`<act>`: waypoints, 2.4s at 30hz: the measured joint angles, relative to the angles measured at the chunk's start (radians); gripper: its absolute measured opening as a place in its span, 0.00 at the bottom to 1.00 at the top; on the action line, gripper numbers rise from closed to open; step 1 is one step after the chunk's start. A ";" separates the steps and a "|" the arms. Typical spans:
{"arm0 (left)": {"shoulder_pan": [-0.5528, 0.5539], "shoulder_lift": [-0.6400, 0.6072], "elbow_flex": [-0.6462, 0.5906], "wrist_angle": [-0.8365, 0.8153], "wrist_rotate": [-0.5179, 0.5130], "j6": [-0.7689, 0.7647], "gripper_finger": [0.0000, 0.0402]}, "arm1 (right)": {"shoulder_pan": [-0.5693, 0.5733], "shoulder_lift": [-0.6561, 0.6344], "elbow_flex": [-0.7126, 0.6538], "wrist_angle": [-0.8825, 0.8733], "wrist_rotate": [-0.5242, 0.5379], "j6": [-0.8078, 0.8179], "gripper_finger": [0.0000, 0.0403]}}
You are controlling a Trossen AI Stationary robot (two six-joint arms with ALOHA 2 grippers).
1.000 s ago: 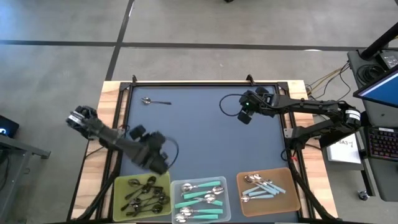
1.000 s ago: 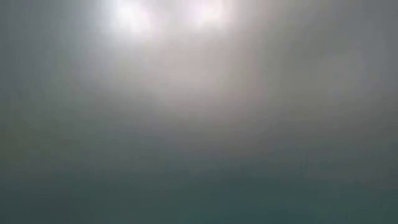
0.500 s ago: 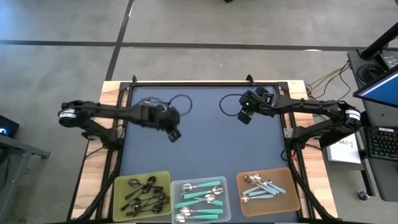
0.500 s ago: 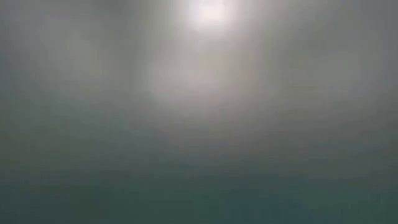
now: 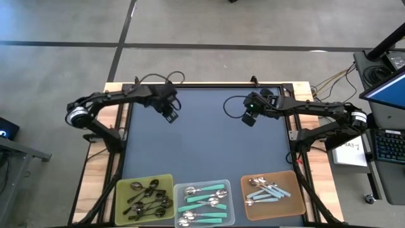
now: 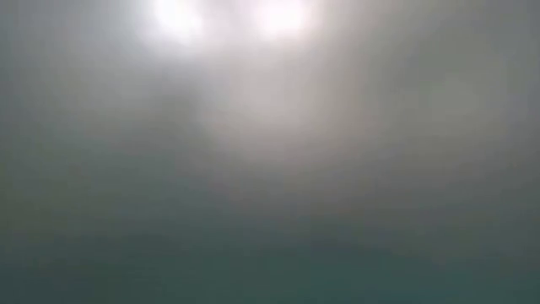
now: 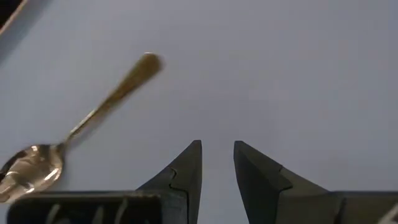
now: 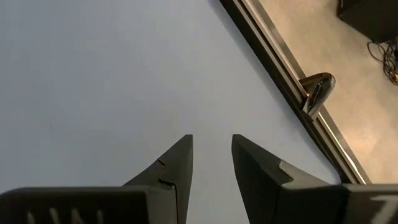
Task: Sort silverware by color (type)
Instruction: Put the black spoon into the yellow bin
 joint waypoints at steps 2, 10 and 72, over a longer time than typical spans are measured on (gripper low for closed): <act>0.032 0.002 0.000 0.021 0.001 -0.004 0.19 | 0.000 0.000 0.000 0.000 0.000 0.000 0.25; 0.121 0.019 0.000 0.058 -0.008 0.013 0.37 | 0.000 0.000 0.000 0.000 0.000 0.000 0.25; 0.293 0.407 0.309 -0.264 -0.169 0.468 0.35 | 0.000 0.000 0.000 0.002 0.000 0.000 0.25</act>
